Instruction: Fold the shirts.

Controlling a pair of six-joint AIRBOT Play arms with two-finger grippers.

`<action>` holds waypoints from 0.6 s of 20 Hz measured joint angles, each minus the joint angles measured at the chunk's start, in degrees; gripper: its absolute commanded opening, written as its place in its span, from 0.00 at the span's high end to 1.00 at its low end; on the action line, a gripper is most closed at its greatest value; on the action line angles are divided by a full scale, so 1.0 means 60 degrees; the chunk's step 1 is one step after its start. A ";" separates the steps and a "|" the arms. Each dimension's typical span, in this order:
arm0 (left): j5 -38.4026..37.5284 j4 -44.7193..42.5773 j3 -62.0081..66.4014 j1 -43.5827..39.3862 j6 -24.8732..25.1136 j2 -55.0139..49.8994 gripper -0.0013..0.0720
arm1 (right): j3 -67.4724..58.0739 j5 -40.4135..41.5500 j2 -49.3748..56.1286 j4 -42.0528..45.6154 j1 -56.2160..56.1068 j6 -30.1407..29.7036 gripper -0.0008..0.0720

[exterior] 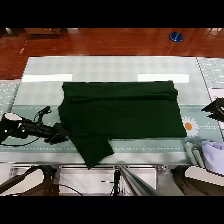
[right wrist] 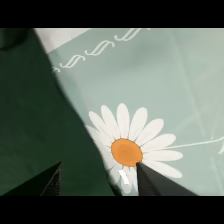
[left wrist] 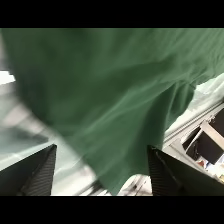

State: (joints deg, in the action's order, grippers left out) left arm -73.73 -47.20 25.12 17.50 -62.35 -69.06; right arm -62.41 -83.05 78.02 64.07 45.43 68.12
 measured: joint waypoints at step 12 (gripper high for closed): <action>0.0765 0.0251 -0.0055 -0.1428 0.0040 -0.0120 0.96 | 0.0299 -0.0029 0.0000 0.0095 0.0200 -0.0142 0.25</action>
State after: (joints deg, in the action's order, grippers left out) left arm -69.14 -45.69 24.80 8.93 -62.11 -69.78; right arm -60.62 -83.22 78.02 64.64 46.63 67.26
